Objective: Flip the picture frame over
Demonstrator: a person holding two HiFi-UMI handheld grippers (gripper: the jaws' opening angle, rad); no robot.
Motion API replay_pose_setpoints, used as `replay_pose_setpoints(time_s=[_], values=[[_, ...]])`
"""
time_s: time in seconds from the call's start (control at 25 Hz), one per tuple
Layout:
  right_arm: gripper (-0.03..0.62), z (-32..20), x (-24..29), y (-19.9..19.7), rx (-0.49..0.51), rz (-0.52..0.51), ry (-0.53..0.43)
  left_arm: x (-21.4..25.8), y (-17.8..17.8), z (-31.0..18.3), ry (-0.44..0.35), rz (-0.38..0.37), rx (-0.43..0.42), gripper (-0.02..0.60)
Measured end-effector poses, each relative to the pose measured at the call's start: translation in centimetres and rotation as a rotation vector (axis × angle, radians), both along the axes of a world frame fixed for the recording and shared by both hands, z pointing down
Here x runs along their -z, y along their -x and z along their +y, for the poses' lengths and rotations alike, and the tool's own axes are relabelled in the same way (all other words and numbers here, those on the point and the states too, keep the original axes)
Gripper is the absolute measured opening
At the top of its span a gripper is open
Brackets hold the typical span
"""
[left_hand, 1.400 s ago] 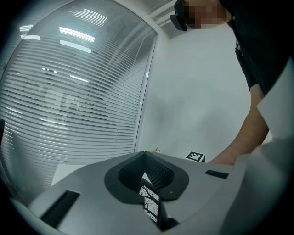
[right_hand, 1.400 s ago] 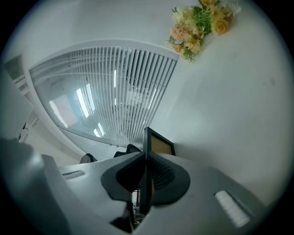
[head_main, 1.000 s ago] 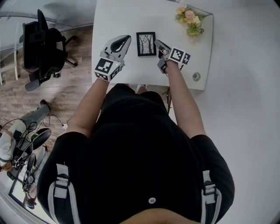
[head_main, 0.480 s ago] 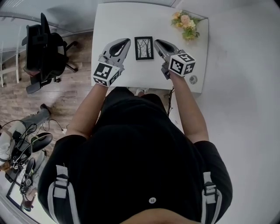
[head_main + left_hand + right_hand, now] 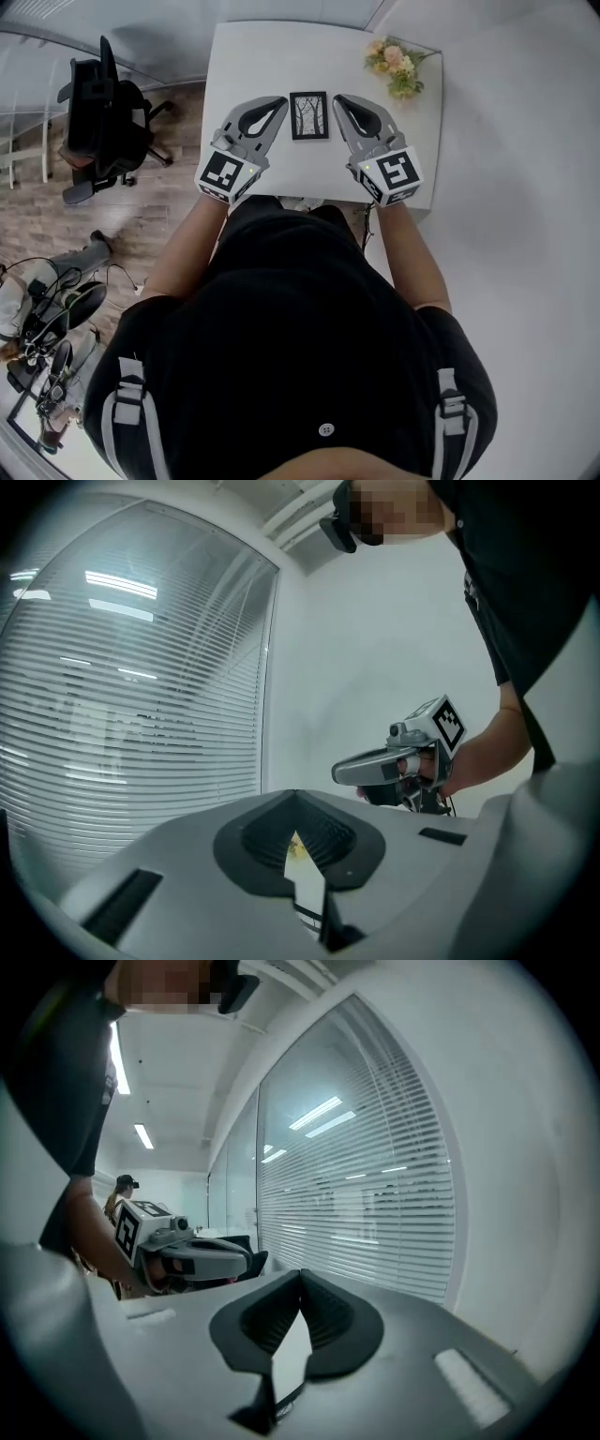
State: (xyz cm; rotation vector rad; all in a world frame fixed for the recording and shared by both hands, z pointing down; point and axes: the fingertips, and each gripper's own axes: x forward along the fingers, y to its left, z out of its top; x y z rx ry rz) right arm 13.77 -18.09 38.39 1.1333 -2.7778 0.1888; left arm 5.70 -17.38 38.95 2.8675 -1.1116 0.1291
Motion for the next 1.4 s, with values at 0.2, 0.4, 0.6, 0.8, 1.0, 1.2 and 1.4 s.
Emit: replay_pose_setpoints(time_s=[0.2,0.4,0.6,0.8,1.0,1.2,1.4], values=[[0.011,1.5,1.4,0.4,0.014,0.034,-0.072,1.5,-0.3,0.8,-0.009,0.017,-0.018,0.003],[0.009,1.8,2.5,0.7,0.039,0.002,-0.093,2.1,-0.6,0.7,-0.007,0.030,-0.017,0.003],[0.009,2.0,3.2,0.7,0.053,-0.035,-0.090,3.1,-1.2,0.8,-0.018,0.033,-0.028,0.003],[0.009,1.9,3.6,0.4,0.057,-0.059,-0.081,4.0,-1.7,0.7,-0.035,0.038,-0.028,0.003],[0.009,2.0,3.6,0.0,0.054,-0.072,-0.076,3.8,-1.8,0.8,-0.028,0.035,-0.030,0.003],[0.009,1.8,3.4,-0.3,0.045,-0.081,-0.071,3.8,-1.9,0.7,-0.035,0.032,-0.032,0.003],[0.009,1.7,3.3,-0.4,0.043,-0.080,-0.064,3.8,-2.0,0.5,-0.035,0.029,-0.032,0.003]])
